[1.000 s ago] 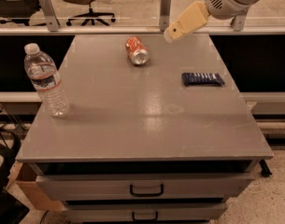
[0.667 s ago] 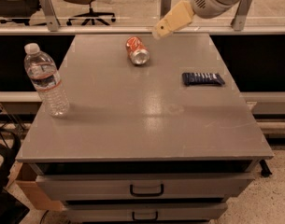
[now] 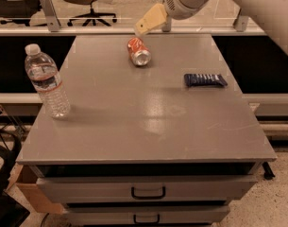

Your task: Place coke can upright

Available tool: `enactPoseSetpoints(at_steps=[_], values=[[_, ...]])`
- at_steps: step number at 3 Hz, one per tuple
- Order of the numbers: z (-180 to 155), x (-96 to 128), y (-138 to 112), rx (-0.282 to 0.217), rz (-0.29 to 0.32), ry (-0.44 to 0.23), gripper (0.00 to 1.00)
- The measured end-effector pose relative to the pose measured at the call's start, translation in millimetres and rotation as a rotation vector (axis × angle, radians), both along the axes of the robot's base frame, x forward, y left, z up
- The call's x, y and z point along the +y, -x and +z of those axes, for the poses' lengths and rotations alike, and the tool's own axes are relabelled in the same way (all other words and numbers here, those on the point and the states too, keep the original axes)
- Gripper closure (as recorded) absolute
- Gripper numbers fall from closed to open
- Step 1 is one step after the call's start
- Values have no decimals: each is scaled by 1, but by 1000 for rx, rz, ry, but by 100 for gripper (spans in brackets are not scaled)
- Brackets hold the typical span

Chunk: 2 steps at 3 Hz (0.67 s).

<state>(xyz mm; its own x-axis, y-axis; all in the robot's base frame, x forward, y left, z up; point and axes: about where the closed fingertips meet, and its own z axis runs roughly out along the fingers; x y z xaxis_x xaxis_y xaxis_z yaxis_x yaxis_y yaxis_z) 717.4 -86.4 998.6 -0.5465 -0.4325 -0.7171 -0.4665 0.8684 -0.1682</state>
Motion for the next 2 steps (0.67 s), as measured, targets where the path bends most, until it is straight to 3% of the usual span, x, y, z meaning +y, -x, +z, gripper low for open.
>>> enactPoseSetpoints(at_steps=[2], values=[[-25, 25, -48, 89, -5, 48, 0]])
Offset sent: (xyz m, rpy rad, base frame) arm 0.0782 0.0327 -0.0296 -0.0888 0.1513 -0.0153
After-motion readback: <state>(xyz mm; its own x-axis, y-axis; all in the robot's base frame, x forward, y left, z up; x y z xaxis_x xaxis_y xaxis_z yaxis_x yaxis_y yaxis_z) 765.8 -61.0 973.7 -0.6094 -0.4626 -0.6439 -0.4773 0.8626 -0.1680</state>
